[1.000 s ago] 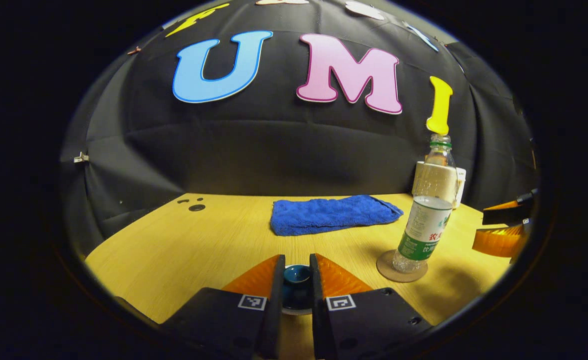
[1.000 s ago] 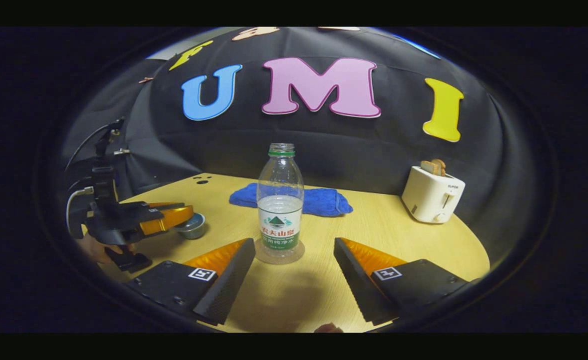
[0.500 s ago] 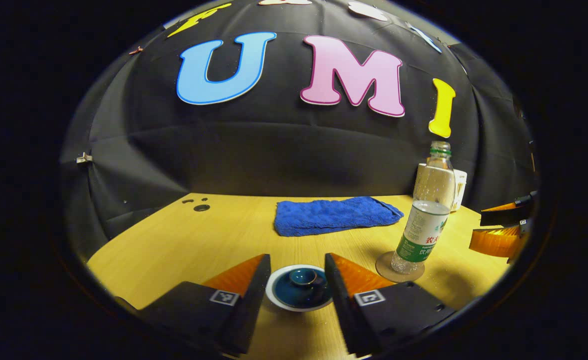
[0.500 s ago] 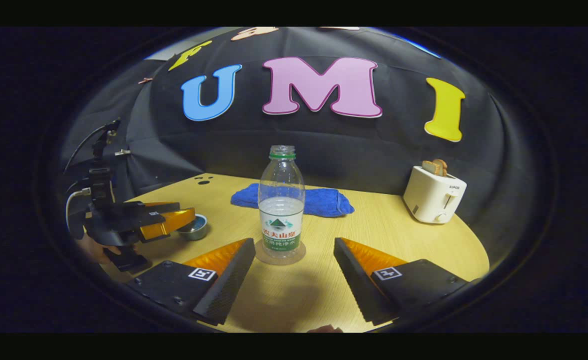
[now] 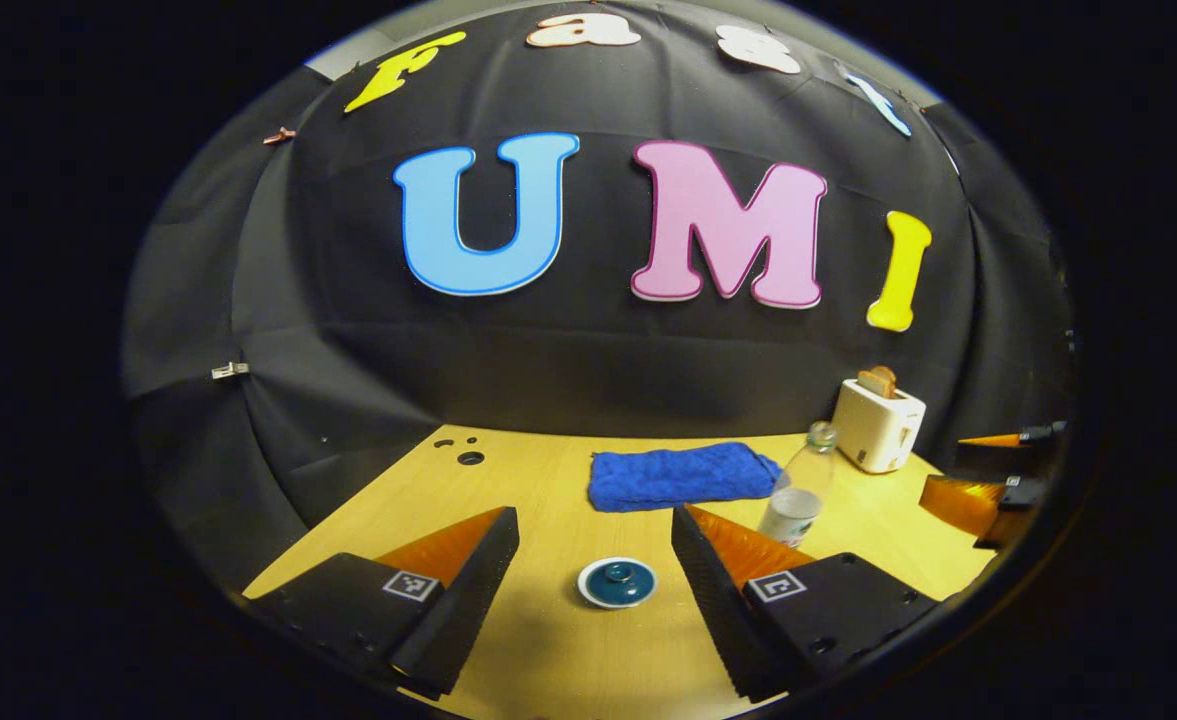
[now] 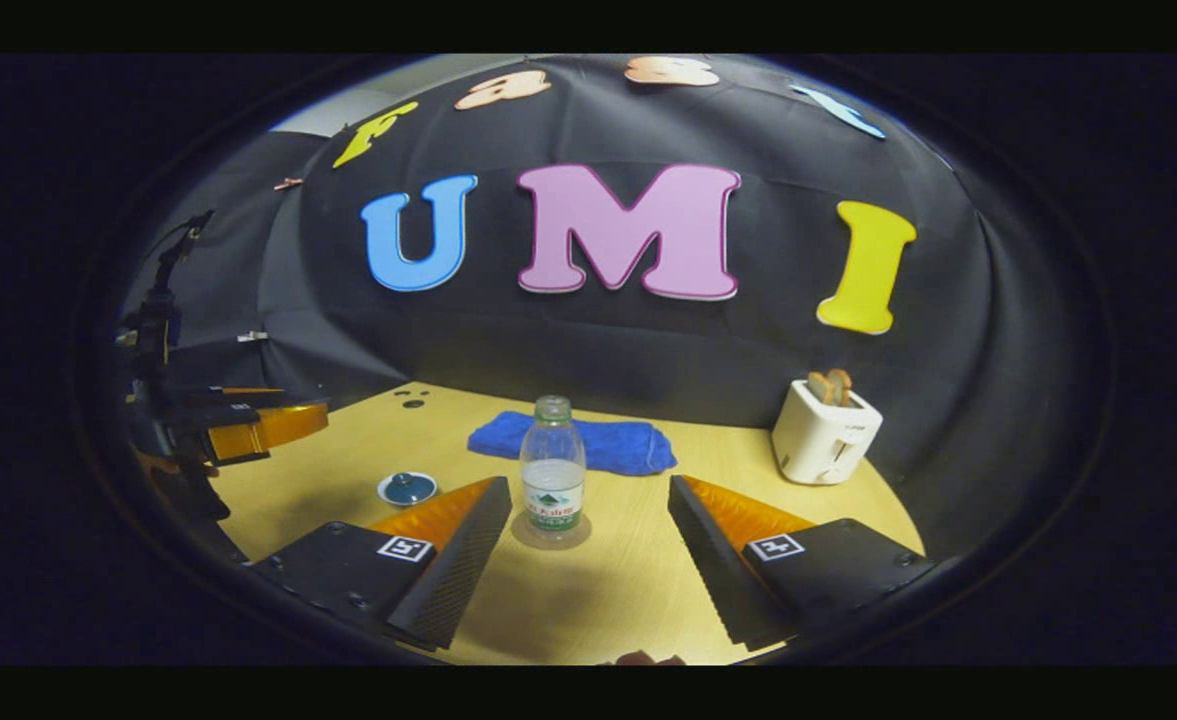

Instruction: Open the teacup lid with one hand, grasp the water bottle and pour water into the teacup with the other hand; after pouring, place the water bottle on the coaster and then close the teacup lid.

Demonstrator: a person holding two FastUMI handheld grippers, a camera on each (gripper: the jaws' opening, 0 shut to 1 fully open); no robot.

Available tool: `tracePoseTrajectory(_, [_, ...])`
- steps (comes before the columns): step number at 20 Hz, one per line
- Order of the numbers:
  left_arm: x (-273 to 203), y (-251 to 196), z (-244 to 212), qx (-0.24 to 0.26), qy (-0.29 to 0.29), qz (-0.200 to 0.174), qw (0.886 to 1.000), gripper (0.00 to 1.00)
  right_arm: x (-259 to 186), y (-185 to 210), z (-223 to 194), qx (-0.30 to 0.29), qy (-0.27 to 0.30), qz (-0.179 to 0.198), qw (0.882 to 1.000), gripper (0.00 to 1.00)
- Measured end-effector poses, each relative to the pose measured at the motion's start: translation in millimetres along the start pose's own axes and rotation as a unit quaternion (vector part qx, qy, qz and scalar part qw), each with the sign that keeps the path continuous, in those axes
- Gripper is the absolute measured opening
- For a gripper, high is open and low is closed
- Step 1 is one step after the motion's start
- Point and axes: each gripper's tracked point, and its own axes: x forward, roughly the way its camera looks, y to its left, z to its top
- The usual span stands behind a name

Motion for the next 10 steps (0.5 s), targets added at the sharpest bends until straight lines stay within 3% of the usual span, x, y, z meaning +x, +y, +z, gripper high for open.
tracePoseTrajectory(6, [-11.2, -6.0, 29.8, -0.024, -0.044, 0.018, 0.999, 0.96, -50.9, -25.5, 48.2, 0.026, -0.042, -0.025, 0.998, 0.98])
tracePoseTrajectory(10, [-17.6, -1.1, 41.6, -0.005, -0.065, 0.016, 0.998, 0.96, -79.5, -41.4, 64.6, 0.033, -0.055, -0.06, 0.996, 0.98])
